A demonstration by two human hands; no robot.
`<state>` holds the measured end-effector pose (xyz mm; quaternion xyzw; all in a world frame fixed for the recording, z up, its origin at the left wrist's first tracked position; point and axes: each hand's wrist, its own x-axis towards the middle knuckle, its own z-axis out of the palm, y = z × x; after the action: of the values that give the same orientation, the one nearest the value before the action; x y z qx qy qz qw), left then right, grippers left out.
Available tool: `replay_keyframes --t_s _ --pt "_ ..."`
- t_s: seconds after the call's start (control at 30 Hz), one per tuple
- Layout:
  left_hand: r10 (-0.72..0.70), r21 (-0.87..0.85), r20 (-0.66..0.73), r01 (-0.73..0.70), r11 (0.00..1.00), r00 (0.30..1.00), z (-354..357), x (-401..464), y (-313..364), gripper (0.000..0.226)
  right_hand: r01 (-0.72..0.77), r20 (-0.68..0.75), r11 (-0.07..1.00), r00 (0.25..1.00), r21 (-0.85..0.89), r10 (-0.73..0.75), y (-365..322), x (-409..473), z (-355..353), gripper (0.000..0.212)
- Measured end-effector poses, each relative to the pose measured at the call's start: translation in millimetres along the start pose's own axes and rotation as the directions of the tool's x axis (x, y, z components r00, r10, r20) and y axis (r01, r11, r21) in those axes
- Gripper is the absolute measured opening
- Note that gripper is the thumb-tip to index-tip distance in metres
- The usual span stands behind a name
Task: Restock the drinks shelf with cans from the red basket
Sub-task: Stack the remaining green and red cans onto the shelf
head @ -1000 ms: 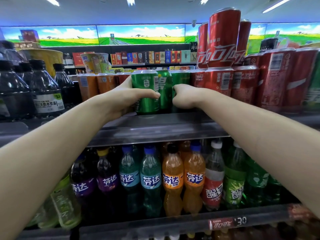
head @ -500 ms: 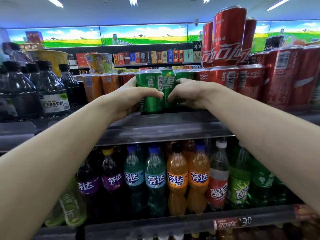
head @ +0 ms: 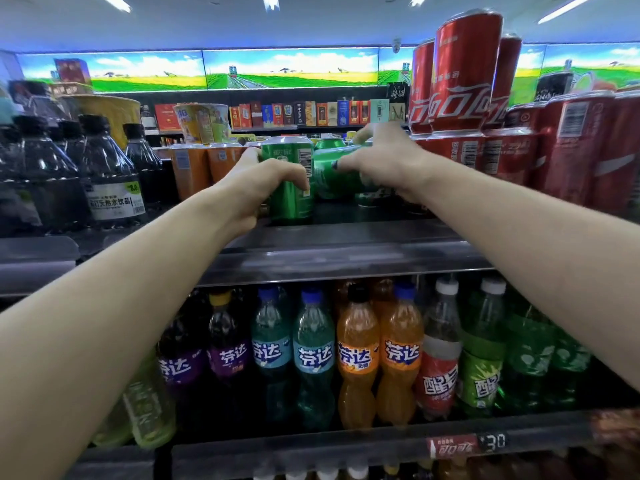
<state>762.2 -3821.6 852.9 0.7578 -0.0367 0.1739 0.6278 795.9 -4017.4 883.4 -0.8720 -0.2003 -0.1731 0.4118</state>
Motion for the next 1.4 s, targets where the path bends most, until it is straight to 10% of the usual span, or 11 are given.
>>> replay_keyframes --t_s 0.3,0.6,0.77,0.93,1.4 --pt "-0.023 0.008 0.055 0.022 1.0 0.998 -0.5 10.7 -5.1 0.1 0.193 -0.109 0.934 0.966 -0.3 -0.235 -17.5 11.8 8.4 0.062" --pt "-0.023 0.025 0.072 0.021 0.999 0.997 -0.7 11.6 -6.3 0.103 0.126 0.061 0.926 0.992 -0.356 -0.111 -13.3 14.9 12.1 0.063" --pt "-0.007 0.057 0.082 0.002 0.998 0.997 1.6 7.9 -4.5 0.09 0.116 -0.142 0.844 0.965 -0.524 -0.221 -10.8 -8.6 17.0 0.056" --pt "-0.003 0.079 0.081 -0.003 0.997 0.997 4.1 0.8 -1.3 0.065 0.148 0.005 0.942 0.988 -0.301 -0.154 1.0 -13.3 25.3 0.029" --pt "-0.057 0.107 -0.004 0.057 0.993 0.998 6.6 -6.4 1.9 0.099 0.202 0.376 0.833 0.927 -0.514 0.007 6.1 2.7 38.3 0.075"
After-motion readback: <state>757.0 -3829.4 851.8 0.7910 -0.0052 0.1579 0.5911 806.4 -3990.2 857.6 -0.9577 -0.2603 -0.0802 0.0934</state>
